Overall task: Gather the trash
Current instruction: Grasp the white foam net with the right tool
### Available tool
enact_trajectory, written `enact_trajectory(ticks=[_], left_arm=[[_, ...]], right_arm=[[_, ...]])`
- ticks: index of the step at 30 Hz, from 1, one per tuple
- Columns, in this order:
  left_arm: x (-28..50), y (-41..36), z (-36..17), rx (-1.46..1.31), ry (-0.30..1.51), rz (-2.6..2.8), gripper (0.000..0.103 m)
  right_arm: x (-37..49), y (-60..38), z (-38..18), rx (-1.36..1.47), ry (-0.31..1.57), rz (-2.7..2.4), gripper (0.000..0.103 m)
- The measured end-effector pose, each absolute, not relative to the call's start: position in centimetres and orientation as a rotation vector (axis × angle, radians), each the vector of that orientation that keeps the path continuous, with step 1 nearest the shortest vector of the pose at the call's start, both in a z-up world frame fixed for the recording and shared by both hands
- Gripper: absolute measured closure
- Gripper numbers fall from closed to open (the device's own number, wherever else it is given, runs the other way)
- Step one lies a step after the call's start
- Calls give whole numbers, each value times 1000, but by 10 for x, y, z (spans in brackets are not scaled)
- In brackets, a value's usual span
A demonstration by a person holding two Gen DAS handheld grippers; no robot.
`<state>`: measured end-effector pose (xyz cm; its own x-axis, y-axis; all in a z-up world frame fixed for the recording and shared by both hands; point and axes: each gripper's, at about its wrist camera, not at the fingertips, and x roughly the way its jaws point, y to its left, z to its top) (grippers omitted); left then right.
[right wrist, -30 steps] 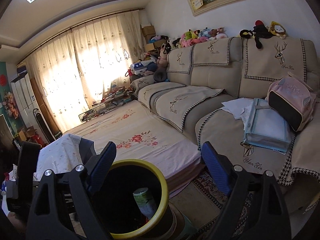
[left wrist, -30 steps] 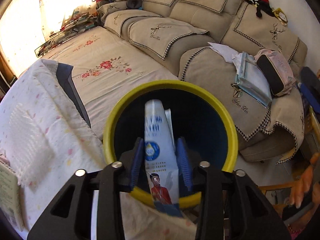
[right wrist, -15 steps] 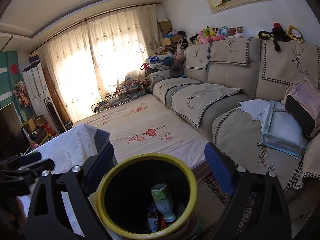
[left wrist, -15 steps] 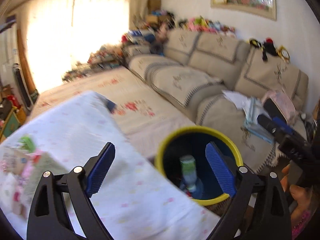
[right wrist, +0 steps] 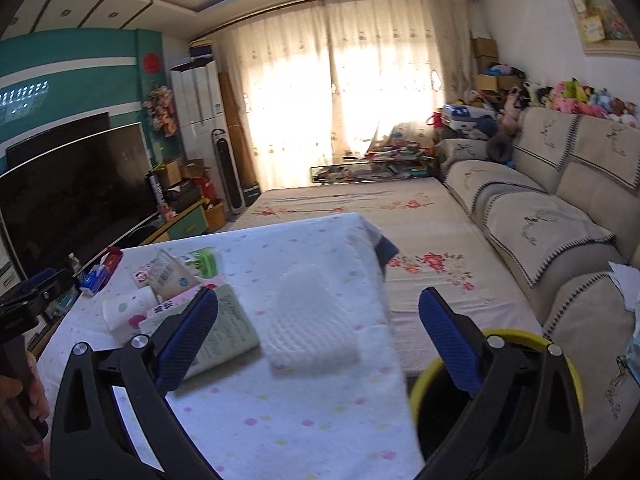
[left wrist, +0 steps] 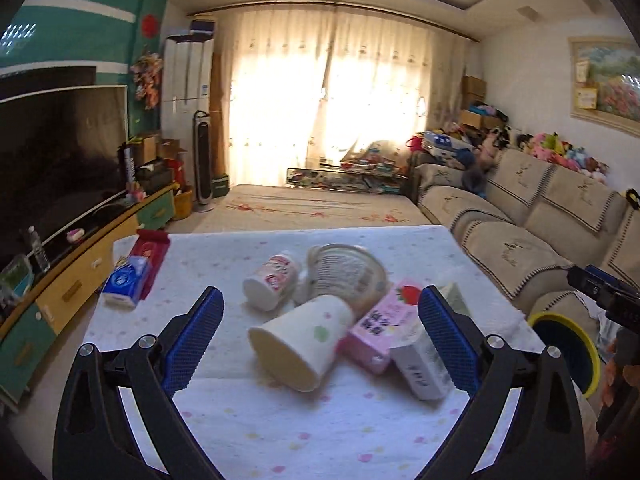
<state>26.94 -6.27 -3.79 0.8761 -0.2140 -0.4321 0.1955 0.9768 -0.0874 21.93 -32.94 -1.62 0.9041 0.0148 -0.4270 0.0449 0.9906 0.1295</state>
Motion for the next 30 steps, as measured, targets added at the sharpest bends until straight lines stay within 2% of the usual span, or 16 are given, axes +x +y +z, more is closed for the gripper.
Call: enact_trajectory(ticks=[4, 8, 11, 13, 21, 26, 29, 30], left_arm=[[286, -31, -64, -104, 511, -176, 7], [290, -42, -69, -105, 510, -195, 7], [286, -54, -68, -78, 504, -203, 7], [278, -62, -68, -55, 497, -200, 7], [278, -63, -70, -48, 504, -199, 7], [277, -59, -71, -67, 508, -199, 7], [278, -59, -72, -69, 515, -197, 7], [279, -59, -72, -69, 518, -196, 7]], right_arm=[[264, -307, -23, 74, 501, -34, 7], [309, -325, -35, 112, 612, -69, 7], [336, -337, -56, 163, 726, -61, 15], [346, -341, -68, 169, 770, -73, 18], [361, -330, -99, 129, 867, -44, 21], [363, -327, -109, 133, 902, -25, 35], [359, -326, -106, 144, 889, -14, 53], [357, -325, -105, 154, 884, -5, 63]])
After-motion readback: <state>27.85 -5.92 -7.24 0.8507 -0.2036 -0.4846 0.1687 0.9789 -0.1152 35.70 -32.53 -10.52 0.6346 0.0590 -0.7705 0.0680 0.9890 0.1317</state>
